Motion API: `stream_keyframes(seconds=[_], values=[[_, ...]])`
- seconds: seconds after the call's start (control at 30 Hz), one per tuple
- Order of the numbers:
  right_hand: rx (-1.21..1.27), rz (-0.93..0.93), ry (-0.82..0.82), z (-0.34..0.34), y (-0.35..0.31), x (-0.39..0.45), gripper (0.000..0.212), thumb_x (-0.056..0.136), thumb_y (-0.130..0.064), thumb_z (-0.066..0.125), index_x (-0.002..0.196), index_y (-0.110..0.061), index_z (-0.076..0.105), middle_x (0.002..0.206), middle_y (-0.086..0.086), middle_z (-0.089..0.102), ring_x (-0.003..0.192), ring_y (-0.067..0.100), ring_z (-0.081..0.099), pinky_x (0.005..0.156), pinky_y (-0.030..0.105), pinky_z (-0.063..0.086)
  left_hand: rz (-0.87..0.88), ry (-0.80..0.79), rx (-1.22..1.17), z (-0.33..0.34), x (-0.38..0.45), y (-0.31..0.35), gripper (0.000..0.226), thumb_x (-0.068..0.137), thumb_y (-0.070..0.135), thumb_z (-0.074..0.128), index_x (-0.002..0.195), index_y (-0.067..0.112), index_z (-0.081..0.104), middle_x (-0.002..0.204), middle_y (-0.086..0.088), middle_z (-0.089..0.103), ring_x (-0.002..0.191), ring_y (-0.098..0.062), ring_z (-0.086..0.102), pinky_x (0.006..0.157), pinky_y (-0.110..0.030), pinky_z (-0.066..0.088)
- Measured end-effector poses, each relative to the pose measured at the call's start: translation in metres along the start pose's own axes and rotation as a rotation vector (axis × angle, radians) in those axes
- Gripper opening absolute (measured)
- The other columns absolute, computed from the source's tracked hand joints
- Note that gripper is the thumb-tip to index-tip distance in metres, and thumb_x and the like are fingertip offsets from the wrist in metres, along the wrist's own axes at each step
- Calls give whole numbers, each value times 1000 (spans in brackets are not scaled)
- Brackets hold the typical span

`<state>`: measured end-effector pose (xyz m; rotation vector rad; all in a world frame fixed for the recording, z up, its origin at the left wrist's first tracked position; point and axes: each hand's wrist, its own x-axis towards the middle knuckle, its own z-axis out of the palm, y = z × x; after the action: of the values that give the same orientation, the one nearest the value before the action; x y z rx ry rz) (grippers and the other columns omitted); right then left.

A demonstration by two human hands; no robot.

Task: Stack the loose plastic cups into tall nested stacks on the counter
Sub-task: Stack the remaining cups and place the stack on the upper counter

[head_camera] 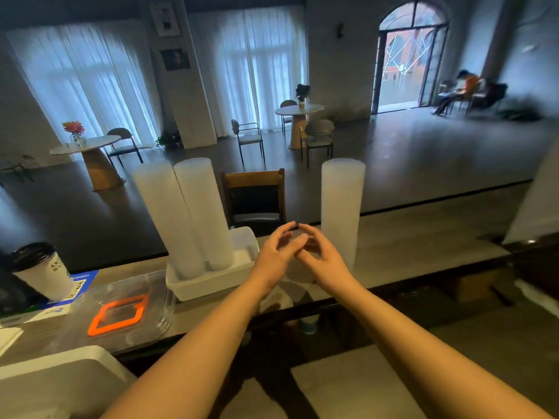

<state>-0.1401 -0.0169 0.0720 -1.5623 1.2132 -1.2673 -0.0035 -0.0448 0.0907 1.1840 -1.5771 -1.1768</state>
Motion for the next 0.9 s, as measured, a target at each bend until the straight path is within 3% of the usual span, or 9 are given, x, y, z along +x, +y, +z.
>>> stream_keyframes(seconds=[0.1,0.2,0.3,0.37,0.43,0.57,0.67,0.8,0.9], values=[[22,23,34,-21,2,-16,36,98,-26,62,131,-36,51,121,-21,60,110,-11,57,88,10,49,-17,-24,-36,25,4,3,69,77,56,65,140,33,50,141,-5,53,131,-21,50,110,-46,44],[31,52,97,-44,11,-26,35,96,-32,64,130,-27,58,123,-14,64,111,-5,59,97,20,50,-47,-43,-50,45,10,4,78,77,57,70,145,30,44,142,-4,51,130,-21,50,109,-50,44],[44,95,191,-66,21,-30,27,94,-36,66,119,-24,66,114,-9,69,107,3,63,96,29,53,-64,-31,-61,57,17,5,64,88,43,69,145,28,43,141,-2,51,127,-19,49,108,-51,44],[58,117,247,-76,29,-29,21,93,-35,67,110,-23,67,108,-6,68,106,9,64,87,26,54,-77,-10,-61,63,23,5,59,90,38,69,142,29,44,139,-1,51,125,-18,48,107,-51,45],[18,149,278,-82,38,-22,33,91,-41,68,117,-23,60,116,-5,63,110,12,61,84,22,51,-98,13,-70,68,27,4,59,90,39,69,142,28,44,141,-3,50,128,-21,49,107,-52,45],[-19,204,237,-87,49,-4,65,90,-59,62,145,-34,39,143,-4,42,125,15,48,102,42,49,-144,28,-75,70,33,1,58,94,44,62,146,27,42,140,-6,53,127,-23,50,106,-50,45],[58,152,130,-86,47,4,53,97,-53,53,146,-41,37,138,-6,52,120,9,55,99,37,51,-187,8,-125,71,38,-1,56,95,41,61,146,30,41,138,-4,54,125,-23,51,105,-50,46],[68,126,104,-82,41,11,44,103,-41,48,146,-36,40,126,-12,57,112,5,58,83,23,51,-190,29,-169,71,37,1,53,96,38,61,144,31,42,135,-3,55,124,-23,52,100,-48,49],[67,92,101,-80,31,16,47,101,-45,50,146,-38,39,129,-10,57,117,7,56,87,27,50,-130,54,-163,63,40,6,50,98,34,59,145,30,41,134,-4,55,124,-22,52,99,-46,49]])
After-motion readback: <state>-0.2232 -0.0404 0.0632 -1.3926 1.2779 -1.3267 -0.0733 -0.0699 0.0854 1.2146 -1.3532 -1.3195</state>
